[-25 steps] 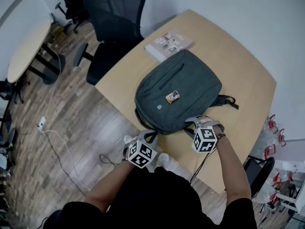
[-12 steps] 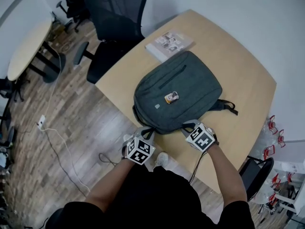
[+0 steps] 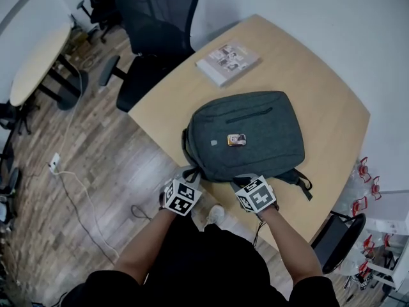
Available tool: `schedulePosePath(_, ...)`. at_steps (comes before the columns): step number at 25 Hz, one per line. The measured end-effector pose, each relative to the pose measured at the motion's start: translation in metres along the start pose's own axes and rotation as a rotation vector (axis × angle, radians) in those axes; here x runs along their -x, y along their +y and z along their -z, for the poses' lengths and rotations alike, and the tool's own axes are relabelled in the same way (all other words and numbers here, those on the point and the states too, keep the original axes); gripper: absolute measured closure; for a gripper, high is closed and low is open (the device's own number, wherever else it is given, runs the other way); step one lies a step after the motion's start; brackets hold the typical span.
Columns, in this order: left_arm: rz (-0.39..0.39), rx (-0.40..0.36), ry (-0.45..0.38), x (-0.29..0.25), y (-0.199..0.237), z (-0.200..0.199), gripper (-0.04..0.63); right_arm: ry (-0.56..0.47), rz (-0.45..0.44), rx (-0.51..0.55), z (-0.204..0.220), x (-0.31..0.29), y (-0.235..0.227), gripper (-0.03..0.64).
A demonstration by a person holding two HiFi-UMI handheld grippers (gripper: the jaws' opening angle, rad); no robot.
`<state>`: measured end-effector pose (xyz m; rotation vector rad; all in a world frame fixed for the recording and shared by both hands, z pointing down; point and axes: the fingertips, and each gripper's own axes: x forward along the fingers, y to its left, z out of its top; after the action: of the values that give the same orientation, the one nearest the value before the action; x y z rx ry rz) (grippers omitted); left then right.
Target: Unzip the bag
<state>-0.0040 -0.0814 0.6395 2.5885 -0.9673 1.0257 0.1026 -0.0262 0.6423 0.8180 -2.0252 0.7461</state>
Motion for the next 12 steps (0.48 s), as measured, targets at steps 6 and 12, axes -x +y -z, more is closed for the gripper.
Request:
schedulePosePath(6,-0.031,-0.033,0.007,0.009,-0.007,0.002,0.568,-0.08,-0.041,-0.15,-0.01,-0.003,-0.01,0.572)
schedulePosePath(12,-0.018,-0.059,-0.007,0.015,-0.038,-0.003,0.566,-0.112,-0.061,-0.157,-0.021,-0.004,-0.007,0.574)
